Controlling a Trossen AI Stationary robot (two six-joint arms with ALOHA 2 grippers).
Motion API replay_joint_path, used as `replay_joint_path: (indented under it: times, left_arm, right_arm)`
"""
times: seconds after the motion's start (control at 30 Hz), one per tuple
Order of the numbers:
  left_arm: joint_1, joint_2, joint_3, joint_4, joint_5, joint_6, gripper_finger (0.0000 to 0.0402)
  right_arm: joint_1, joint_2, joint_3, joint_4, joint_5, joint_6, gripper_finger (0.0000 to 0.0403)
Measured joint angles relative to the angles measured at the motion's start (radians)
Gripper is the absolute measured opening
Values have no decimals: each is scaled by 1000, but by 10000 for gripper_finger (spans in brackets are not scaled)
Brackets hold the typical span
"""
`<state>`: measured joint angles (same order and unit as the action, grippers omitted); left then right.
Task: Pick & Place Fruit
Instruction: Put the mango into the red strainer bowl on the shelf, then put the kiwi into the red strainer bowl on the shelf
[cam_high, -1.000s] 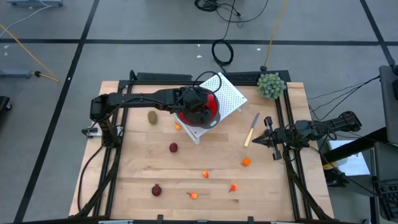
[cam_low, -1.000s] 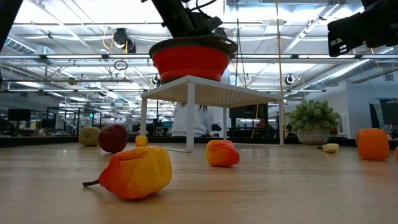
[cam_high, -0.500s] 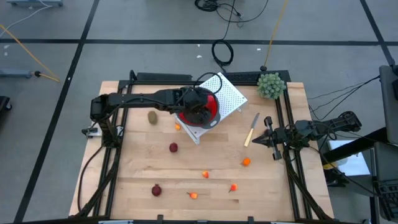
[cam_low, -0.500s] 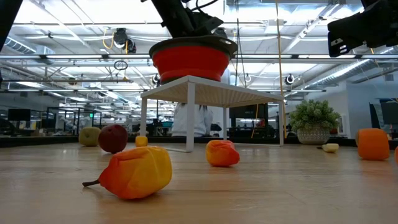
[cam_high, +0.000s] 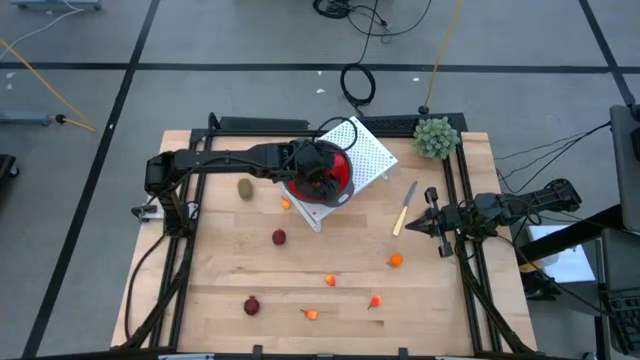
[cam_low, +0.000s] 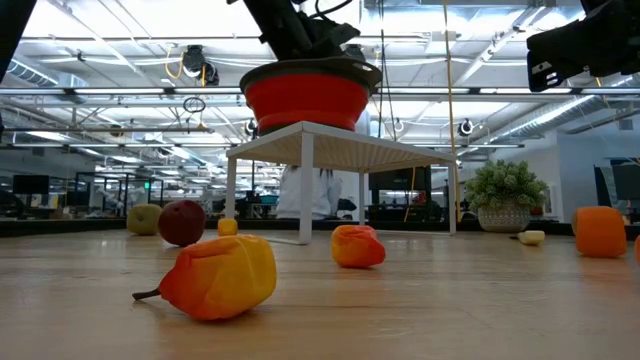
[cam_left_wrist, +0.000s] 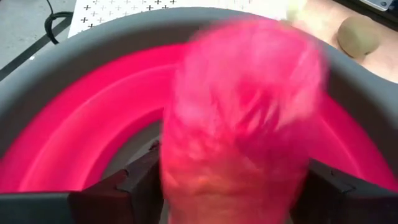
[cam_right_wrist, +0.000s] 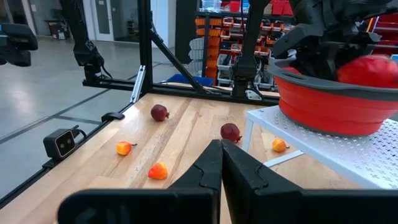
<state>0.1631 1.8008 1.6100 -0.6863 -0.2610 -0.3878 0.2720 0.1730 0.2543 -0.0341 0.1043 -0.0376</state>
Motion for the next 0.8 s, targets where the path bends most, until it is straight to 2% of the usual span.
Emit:
replay_joint_path:
  times: [0.2,0.4,0.63,0.8]
  left_arm:
    - [0,0,0,-9,1,1,309]
    - [4,-19,-1,-4,-1,70,329]
    - [19,-118,-1,3,-2,63,323]
    - [9,-215,-1,-10,-2,-25,308]
  right_arm:
    - [0,0,0,0,0,0,0]
    - [0,0,0,0,0,0,0]
    - [0,0,0,1,0,0,0]
    - [0,0,0,1,0,0,0]
